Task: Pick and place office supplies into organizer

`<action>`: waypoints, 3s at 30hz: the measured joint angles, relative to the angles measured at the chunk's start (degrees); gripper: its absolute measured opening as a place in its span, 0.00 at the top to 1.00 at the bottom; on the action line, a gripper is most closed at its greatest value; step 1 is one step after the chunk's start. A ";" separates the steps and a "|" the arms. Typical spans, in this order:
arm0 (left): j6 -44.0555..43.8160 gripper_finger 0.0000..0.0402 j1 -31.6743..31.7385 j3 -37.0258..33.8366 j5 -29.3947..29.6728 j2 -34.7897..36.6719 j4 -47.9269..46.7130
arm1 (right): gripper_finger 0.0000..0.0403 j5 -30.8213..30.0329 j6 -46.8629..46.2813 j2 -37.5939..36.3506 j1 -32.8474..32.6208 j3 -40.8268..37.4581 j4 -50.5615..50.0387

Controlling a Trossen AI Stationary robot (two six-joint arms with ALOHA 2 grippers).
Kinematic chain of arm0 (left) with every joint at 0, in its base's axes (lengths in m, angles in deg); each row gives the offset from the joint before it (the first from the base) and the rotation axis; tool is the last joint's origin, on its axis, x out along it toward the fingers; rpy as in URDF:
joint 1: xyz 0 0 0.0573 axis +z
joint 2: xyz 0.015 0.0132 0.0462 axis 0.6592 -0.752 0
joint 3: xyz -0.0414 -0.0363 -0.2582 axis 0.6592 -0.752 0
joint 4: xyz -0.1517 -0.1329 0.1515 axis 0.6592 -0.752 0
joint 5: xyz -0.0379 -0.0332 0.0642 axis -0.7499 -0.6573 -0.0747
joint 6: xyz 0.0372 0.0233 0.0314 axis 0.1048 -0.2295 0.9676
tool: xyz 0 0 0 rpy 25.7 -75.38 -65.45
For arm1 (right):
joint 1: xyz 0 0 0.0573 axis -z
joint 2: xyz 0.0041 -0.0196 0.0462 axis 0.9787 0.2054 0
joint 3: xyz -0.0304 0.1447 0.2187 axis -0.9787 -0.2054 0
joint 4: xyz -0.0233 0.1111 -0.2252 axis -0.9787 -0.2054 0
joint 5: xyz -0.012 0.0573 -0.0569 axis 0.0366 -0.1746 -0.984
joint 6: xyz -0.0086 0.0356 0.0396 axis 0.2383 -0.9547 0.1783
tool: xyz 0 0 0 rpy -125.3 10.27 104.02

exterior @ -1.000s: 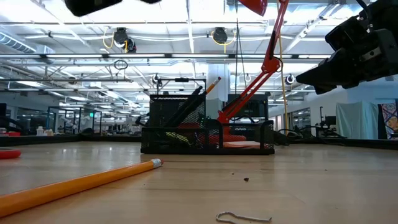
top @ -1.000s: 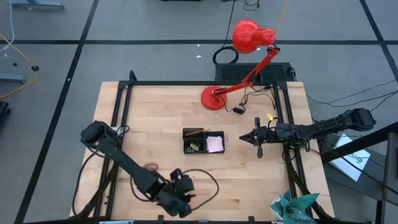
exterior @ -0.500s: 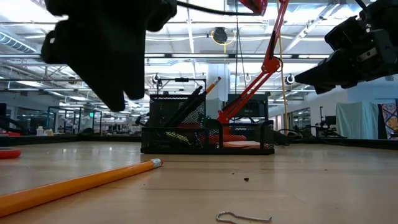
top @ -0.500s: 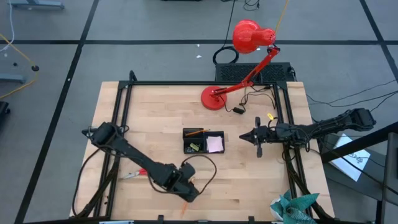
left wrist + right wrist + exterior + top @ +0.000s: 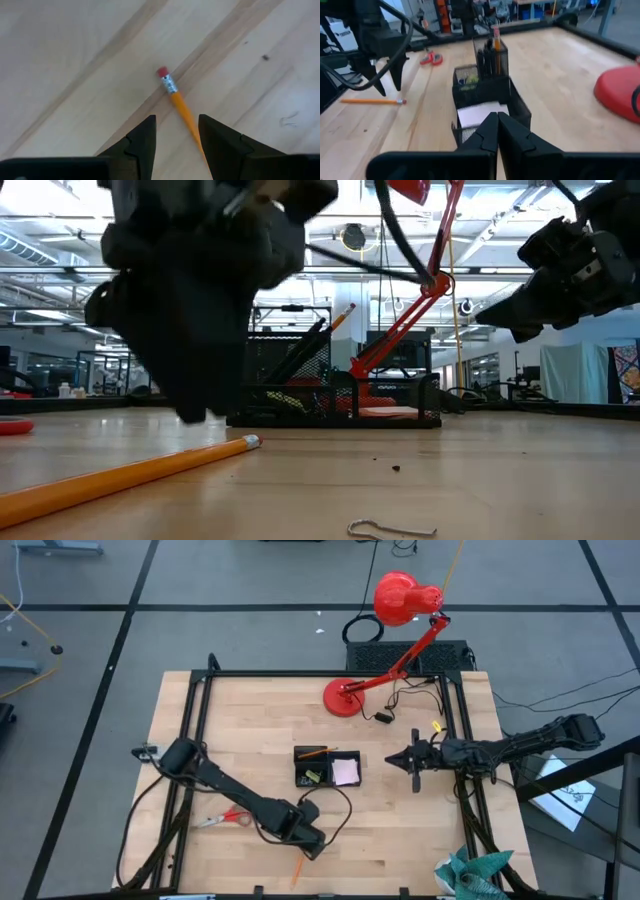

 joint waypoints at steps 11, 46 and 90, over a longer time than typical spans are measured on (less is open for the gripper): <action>2.15 0.62 0.18 0.00 0.81 -0.43 2.27 | 1.00 0.06 -2.56 0.15 -0.02 -0.01 -2.83; 7.65 0.62 -2.58 0.14 0.50 -6.49 5.56 | 1.00 -0.05 -2.56 0.59 -0.02 0.00 -3.24; 31.05 0.96 -4.46 -0.21 8.09 -7.55 3.37 | 1.00 -0.11 -1.77 0.55 0.02 -0.02 -1.14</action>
